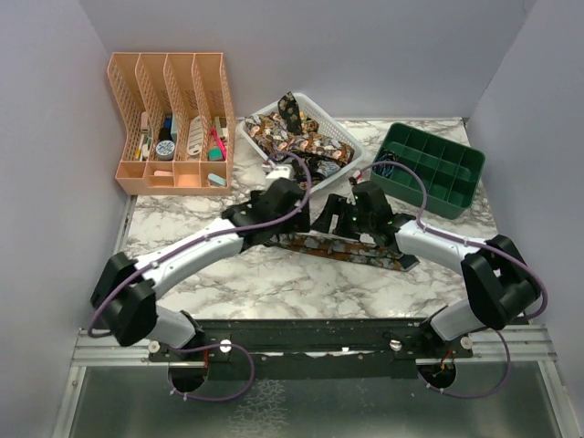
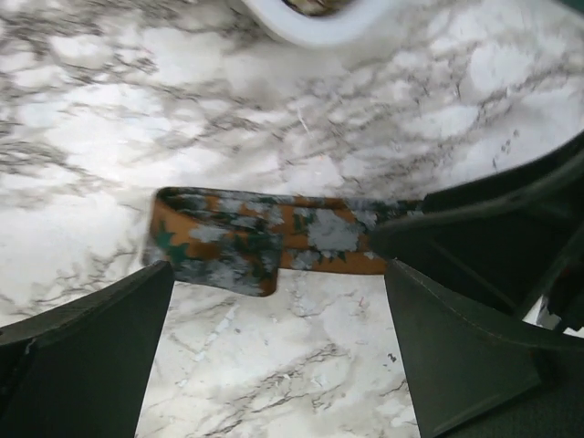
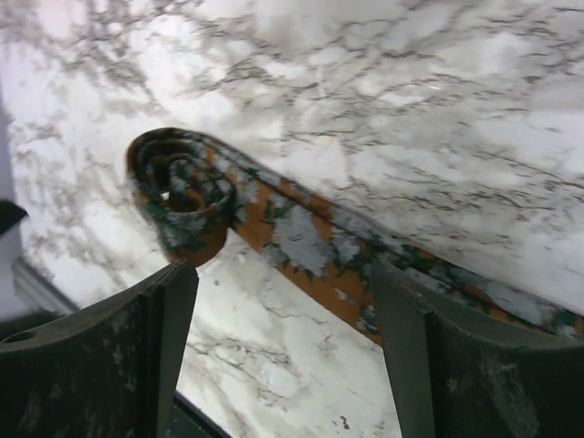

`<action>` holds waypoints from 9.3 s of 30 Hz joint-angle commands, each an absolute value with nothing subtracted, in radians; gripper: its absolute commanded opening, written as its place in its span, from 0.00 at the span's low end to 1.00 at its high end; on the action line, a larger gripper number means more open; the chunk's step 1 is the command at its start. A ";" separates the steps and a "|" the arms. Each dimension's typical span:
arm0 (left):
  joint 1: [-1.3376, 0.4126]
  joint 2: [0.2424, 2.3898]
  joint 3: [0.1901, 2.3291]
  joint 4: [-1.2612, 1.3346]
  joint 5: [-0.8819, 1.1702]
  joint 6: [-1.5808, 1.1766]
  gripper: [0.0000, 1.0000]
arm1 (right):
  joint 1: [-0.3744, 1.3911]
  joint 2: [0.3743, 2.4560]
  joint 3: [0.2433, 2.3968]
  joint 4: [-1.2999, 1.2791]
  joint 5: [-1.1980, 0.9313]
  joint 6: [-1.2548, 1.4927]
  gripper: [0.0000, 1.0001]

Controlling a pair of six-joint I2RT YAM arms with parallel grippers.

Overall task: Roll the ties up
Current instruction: Roll the tie at the center of the board.

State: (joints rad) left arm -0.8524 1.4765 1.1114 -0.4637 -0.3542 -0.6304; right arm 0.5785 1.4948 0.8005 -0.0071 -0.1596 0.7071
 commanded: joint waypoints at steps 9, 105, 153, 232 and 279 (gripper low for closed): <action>-0.391 1.262 0.835 -0.293 0.159 -0.533 0.99 | 0.710 1.623 0.870 0.145 -0.306 0.780 0.84; -0.263 1.339 0.490 -0.210 0.545 -0.627 0.00 | 0.735 1.535 0.712 0.430 -0.559 -0.159 0.78; -0.181 0.983 0.471 -0.369 0.237 -0.738 0.97 | 0.916 2.022 0.955 0.381 -0.674 -0.612 0.62; -0.213 0.674 0.123 -0.014 0.391 -0.790 0.93 | 0.908 1.834 1.075 -0.168 -0.082 0.666 0.53; -0.334 0.958 0.121 0.162 0.292 -0.938 0.70 | 0.908 1.870 1.036 -0.194 -0.048 0.658 0.45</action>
